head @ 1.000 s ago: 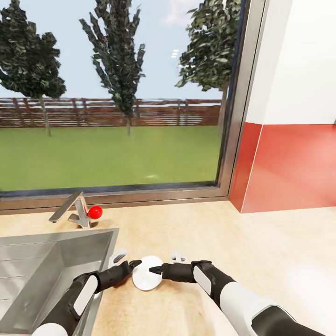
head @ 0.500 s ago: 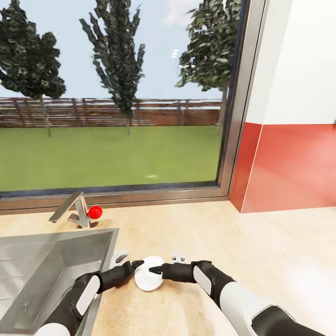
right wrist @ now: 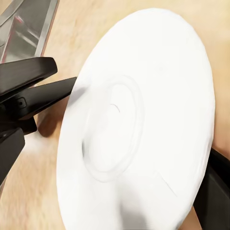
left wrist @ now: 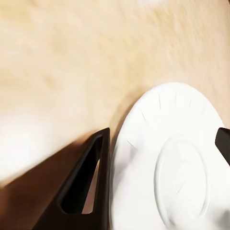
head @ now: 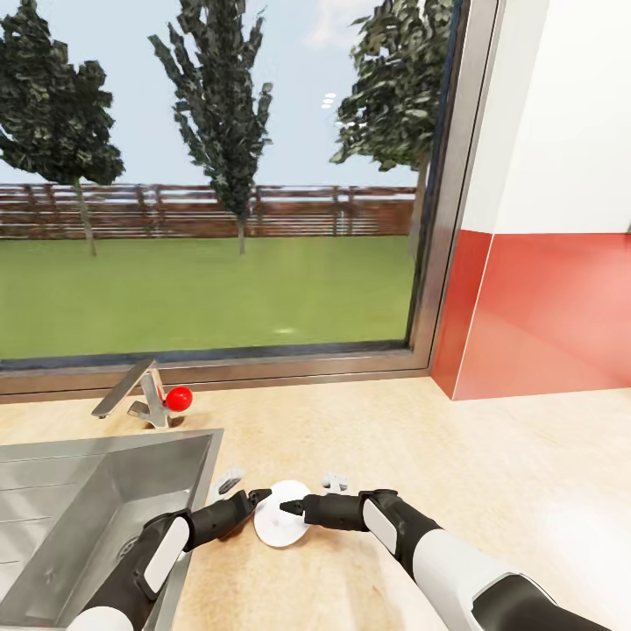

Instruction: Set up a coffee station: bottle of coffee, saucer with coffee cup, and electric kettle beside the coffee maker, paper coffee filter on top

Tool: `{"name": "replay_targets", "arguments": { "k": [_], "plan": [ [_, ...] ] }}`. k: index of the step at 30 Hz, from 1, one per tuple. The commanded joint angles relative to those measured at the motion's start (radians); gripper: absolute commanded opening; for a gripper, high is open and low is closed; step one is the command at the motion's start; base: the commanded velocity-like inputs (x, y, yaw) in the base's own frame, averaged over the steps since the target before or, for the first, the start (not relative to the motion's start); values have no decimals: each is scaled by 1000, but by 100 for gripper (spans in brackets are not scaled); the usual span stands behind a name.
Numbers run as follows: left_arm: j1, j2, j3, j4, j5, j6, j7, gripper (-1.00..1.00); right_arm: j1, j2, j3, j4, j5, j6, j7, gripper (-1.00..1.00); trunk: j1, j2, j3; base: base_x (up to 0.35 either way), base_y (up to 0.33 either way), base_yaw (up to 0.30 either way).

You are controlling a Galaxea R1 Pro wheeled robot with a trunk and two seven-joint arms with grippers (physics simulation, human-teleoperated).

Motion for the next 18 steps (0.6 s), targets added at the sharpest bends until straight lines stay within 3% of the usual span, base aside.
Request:
{"name": "replay_targets", "arguments": {
  "k": [1, 10, 18],
  "plan": [
    [0, -1, 2, 62, 0, 10, 0, 100, 0, 0, 7, 1, 2, 7, -1, 100, 1, 0, -1, 0, 0, 0],
    [0, 0, 2, 61, 2, 11, 0, 100, 0, 0, 7, 1, 2, 7, -1, 100, 1, 0, -1, 0, 0, 0],
    [0, 0, 2, 62, 33, 11, 1, 100, 0, 0, 7, 1, 2, 7, -1, 100, 1, 0, -1, 0, 0, 0]
  ]
}}
